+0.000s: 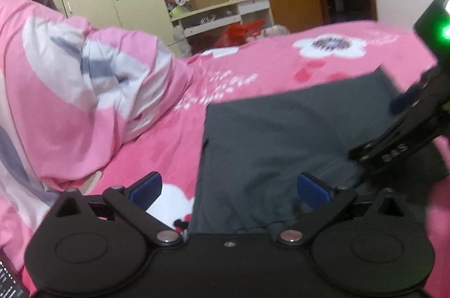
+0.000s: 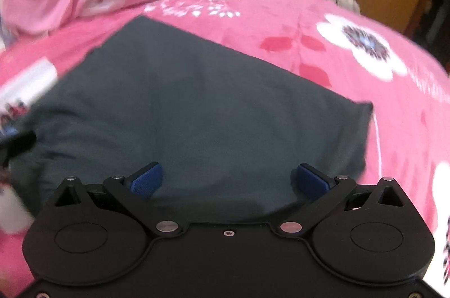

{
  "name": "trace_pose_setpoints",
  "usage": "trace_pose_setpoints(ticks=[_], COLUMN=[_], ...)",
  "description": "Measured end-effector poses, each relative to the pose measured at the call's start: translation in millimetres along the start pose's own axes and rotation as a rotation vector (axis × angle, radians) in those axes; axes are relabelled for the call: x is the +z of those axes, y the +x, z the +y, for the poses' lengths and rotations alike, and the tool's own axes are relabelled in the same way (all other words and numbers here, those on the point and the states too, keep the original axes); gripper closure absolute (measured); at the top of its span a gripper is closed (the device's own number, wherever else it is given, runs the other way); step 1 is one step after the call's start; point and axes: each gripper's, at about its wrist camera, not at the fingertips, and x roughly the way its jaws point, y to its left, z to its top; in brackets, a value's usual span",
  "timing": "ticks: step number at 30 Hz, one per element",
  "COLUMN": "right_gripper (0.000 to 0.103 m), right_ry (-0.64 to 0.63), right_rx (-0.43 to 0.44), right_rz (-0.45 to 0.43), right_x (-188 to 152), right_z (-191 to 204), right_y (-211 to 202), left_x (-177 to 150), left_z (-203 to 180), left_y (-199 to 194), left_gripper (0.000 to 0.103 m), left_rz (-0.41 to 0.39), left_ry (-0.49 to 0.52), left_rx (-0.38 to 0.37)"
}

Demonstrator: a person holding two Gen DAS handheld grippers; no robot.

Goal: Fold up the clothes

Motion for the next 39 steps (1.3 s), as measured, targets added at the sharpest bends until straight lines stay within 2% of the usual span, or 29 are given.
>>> trace_pose_setpoints(ticks=[2,6,10,13,18,19,22,23,24,28,30,34,39], right_gripper=[0.000,0.000,0.000,0.000,0.000,0.000,0.000,0.000,0.000,0.000,0.000,0.000,0.000], right_ry=[0.033,0.116,0.132,0.149,0.136,0.130,0.126,0.125,0.127,0.145,0.151,0.159,0.204], right_rx=[0.004,-0.003,0.019,0.047,0.013,-0.005,-0.084,-0.116,-0.142,-0.086,-0.085,-0.137,-0.111], right_rz=[-0.021,-0.108,-0.142,-0.218,-0.219,-0.226,-0.266,-0.284,-0.297,-0.260,-0.238,-0.242,-0.218], right_x=[0,-1,-9,-26,-34,-36,-45,-49,-53,-56,-54,-53,-54], right_z=[-6,-22,-25,-23,-21,-19,-12,-8,-4,-2,-2,1,-6], right_y=[-17,-80,-122,-164,-198,-206,-226,-231,-237,-242,-243,-248,-246], left_x=[8,25,28,32,44,45,48,48,48,49,49,45,46], left_z=[1,0,-9,-24,-41,-42,-41,-41,-42,-56,-60,-61,-59], left_y=[-14,-46,-71,-87,-103,-106,-120,-122,-123,-130,-129,-125,-124], left_gripper=[0.000,0.000,0.000,0.000,0.000,0.000,0.000,0.000,0.000,0.000,0.000,0.000,0.000], left_rz=[0.010,0.057,0.041,0.070,0.110,0.106,0.080,0.078,0.077,0.054,0.059,0.080,0.086], left_ry=[-0.017,-0.025,-0.048,-0.094,-0.112,-0.116,-0.150,-0.151,-0.149,-0.062,-0.047,-0.063,-0.075], left_rx=[-0.029,-0.071,-0.019,0.011,-0.032,-0.050,-0.166,-0.169,-0.165,0.010,0.042,0.034,0.049])
